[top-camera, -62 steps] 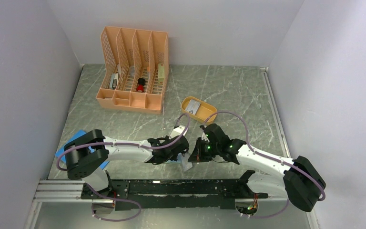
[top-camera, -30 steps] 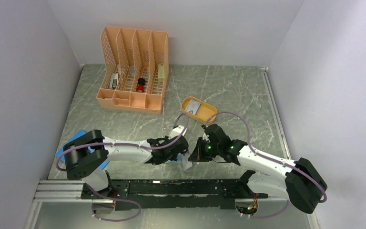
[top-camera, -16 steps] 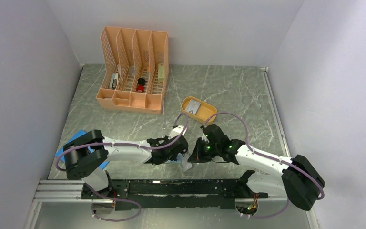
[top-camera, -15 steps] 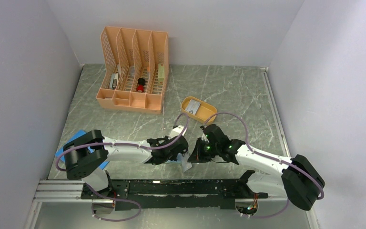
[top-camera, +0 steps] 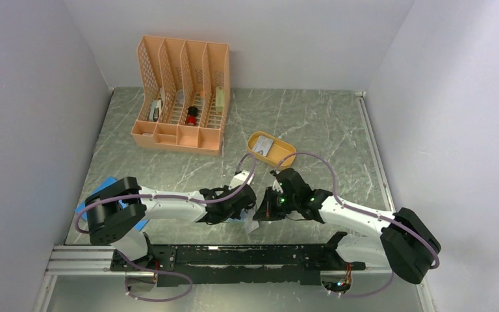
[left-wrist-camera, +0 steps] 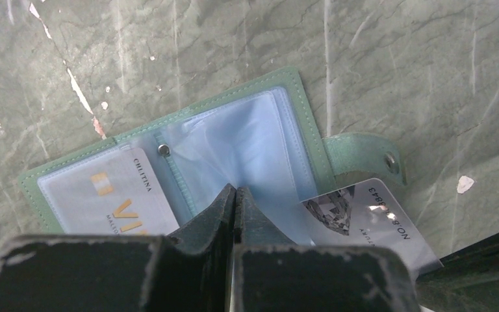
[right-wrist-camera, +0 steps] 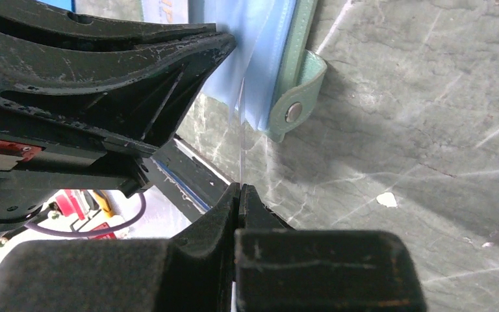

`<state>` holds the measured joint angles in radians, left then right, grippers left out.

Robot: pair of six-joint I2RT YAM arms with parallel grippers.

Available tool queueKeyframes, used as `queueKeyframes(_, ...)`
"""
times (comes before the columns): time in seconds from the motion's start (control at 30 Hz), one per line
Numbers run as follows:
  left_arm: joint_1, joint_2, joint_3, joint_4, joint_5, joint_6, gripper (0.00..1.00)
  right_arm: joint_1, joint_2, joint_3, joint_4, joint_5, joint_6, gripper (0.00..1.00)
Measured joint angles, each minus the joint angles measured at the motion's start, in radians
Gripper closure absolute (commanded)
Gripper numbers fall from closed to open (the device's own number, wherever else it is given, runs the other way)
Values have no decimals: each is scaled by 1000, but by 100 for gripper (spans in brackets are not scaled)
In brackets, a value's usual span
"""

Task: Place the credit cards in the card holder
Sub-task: Turn over the card slot in the card holder.

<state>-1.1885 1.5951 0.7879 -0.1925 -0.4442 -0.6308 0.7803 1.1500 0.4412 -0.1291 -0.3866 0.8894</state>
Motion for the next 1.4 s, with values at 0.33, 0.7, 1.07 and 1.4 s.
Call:
queueKeyframes(0.33, 0, -48, 0, -103, 4, -5, 89, 0, 23, 3, 39, -26, -8, 100)
queueKeyframes(0.7, 0, -87, 8, -148, 6, -6, 91, 0, 73, 17, 79, -45, -11, 100)
queueKeyframes(1.07, 0, -124, 24, -194, 3, -19, 41, 1, 110, 23, 123, -60, -7, 100)
queueKeyframes(1.4, 0, -328, 64, -270, -54, -63, 35, 14, 169, 77, 180, -67, 6, 100)
